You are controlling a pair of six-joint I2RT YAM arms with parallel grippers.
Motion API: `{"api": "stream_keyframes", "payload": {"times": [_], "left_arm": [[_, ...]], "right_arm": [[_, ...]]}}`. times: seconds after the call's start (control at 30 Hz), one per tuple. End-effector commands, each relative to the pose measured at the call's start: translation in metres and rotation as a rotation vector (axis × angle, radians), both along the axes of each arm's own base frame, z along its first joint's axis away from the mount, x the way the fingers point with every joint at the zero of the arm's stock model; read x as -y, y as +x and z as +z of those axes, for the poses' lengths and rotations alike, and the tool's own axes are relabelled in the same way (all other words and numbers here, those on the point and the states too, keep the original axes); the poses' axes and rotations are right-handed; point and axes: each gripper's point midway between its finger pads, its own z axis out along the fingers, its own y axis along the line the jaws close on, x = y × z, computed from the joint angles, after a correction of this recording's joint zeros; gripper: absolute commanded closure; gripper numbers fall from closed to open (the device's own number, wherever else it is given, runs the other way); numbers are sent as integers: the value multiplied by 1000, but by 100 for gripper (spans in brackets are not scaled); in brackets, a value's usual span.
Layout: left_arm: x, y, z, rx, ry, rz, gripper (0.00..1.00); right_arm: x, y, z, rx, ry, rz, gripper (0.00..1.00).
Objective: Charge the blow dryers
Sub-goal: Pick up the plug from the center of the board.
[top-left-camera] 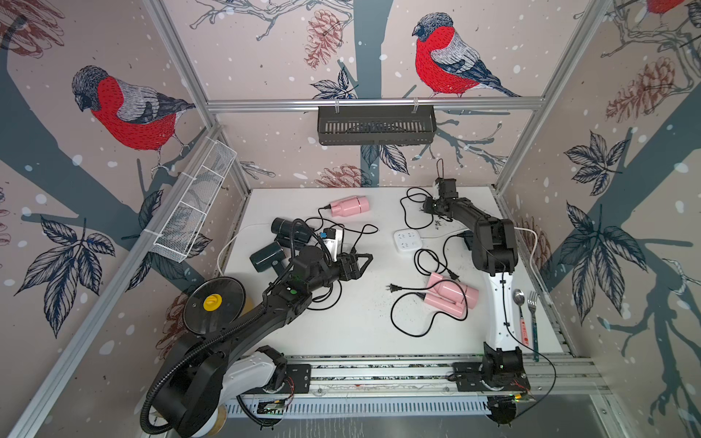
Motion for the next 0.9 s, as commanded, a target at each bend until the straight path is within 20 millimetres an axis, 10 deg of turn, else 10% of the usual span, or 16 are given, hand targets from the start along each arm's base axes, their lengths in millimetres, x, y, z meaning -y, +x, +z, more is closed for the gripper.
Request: {"api": "stream_keyframes", "payload": {"times": [0.0, 0.4, 0.87], "left_arm": [[0, 1, 5, 24, -11, 1, 7], [-3, -2, 5, 25, -16, 9, 7], [5, 1, 2, -7, -70, -10, 10]], "right_arm": [[1, -7, -12, -63, -9, -25, 57], [-4, -9, 3, -37, -53, -32, 76], [-2, -51, 138, 197, -85, 31, 85]]}}
